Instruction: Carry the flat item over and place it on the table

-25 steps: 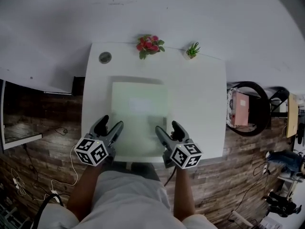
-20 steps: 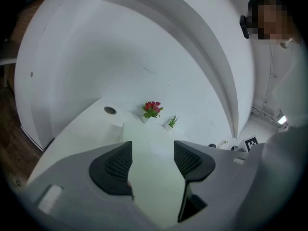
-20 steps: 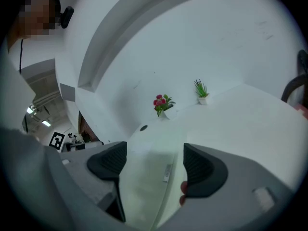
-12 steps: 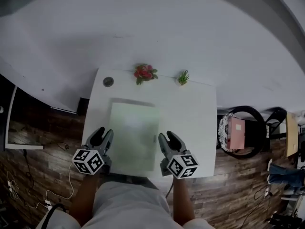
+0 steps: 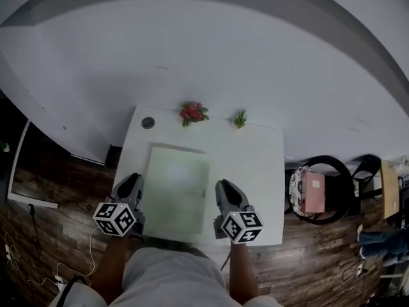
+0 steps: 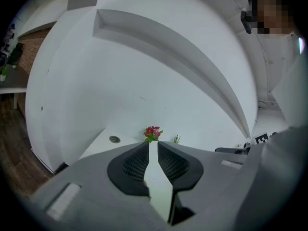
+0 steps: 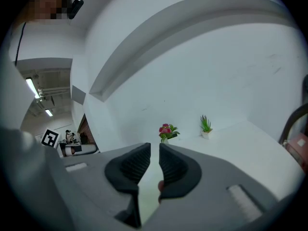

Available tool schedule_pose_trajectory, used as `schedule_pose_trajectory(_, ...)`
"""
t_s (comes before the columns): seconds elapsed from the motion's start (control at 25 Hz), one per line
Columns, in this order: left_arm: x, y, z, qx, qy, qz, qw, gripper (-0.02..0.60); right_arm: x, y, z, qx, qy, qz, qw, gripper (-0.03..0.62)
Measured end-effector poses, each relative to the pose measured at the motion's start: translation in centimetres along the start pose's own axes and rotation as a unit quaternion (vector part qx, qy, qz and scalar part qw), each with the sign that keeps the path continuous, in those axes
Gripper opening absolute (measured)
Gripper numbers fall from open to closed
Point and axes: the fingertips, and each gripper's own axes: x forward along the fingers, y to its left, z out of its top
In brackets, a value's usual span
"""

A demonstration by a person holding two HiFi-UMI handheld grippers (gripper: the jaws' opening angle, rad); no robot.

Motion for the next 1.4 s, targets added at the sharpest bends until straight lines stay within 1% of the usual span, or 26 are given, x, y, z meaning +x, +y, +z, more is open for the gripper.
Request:
schedule_pose_trajectory(0.16, -1.4, -0.2, 0.8, 0.014, -0.017, 0.007, 0.9997, 0.024, -1.2, 0.0, 1.0, -0.004, -0.015, -0.009, 1.000, 0.007)
schedule_pose_trajectory(0.2, -1.7, -0.2, 1.0, 0.017, -0.022, 0.010, 0.9996, 0.015, -1.4, 0.0, 1.2, -0.007, -0.017, -0.012, 1.000, 0.003)
schedule_pose_trajectory(0.36, -3.0, -0.3, 2.0, 0.027, -0.037, 0.012, 0.9988, 0.008, -2.4, 0.4, 2.2, -0.012, -0.029, -0.015, 0.999, 0.003)
schedule_pose_trajectory(0.56, -4.1, -1.0, 3.2, 0.058, -0.053, 0.003, 0.9969, 0.008, -3.6, 0.3, 2.9, -0.025, -0.041, -0.023, 0.999, 0.003)
schedule_pose_trajectory(0.84, -5.6, -1.3, 5.4, 0.073, -0.083, 0.009, 0.9938, 0.008, -5.9, -0.6, 4.7, -0.039, -0.062, -0.039, 0.997, 0.003)
schedule_pose_trajectory(1.04, -6.6, -1.9, 7.1, 0.088, -0.102, 0.013, 0.9909, 0.008, -7.4, -0.6, 6.3, -0.049, -0.080, -0.041, 0.995, 0.003)
schedule_pose_trajectory(1.24, -7.2, -3.1, 8.3, 0.102, -0.117, 0.008, 0.9878, 0.008, -8.5, -0.7, 7.7, -0.056, -0.103, -0.043, 0.992, 0.003)
schedule_pose_trajectory(1.4, -7.7, -3.7, 9.3, 0.112, -0.132, 0.001, 0.9849, 0.008, -9.4, -0.9, 8.8, -0.072, -0.122, -0.047, 0.989, 0.003)
